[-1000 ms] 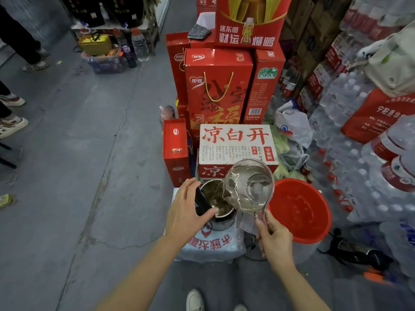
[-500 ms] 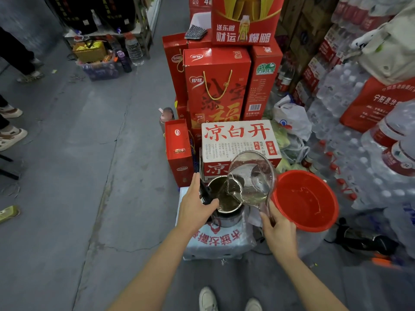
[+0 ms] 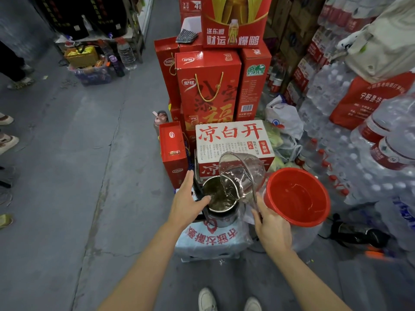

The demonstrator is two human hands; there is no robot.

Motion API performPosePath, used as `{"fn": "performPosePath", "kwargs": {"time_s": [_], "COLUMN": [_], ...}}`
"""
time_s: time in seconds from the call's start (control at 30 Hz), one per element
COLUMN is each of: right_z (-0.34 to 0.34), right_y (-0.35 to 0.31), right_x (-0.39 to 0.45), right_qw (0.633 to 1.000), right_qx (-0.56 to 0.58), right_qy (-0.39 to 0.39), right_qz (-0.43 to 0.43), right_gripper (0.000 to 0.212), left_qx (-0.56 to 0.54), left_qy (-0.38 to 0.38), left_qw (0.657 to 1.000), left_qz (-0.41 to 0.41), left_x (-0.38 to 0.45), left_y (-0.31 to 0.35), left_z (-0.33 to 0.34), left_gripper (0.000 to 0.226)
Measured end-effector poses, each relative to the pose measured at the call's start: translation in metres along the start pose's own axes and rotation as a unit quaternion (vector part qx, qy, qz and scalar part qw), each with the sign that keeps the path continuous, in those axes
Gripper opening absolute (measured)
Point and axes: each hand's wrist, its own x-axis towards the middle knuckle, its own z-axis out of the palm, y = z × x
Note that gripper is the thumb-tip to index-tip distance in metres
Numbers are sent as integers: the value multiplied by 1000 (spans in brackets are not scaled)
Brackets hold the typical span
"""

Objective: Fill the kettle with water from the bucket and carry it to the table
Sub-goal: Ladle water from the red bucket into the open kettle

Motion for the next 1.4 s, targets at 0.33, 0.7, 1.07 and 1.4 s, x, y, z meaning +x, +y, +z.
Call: {"fn": "performPosePath", "kwargs": {"time_s": [0.33, 0.7, 1.07, 1.4], "right_z": [1, -41, 14, 43], "right_y": [12, 126, 200, 221], "right_x": [9, 18, 66, 90], "right_qw": [981, 977, 959, 819], "right_qx": [-141, -13, -66, 354], "right_qy": [-1, -11, -165, -170], "right_qz": [-137, 210, 222, 418], "right_gripper": [85, 67, 65, 61], "left_qx": [12, 7, -25, -14], "left_qy": [72, 122, 165, 182], "left_qw": [997, 992, 985, 981], "left_qz": [-30, -34, -52, -67], "left_x": [-8, -9, -11, -13], "left_y": [7, 3, 0, 7], "left_z": [20, 38, 49, 53], "left_gripper": [82, 65, 64, 62]}}
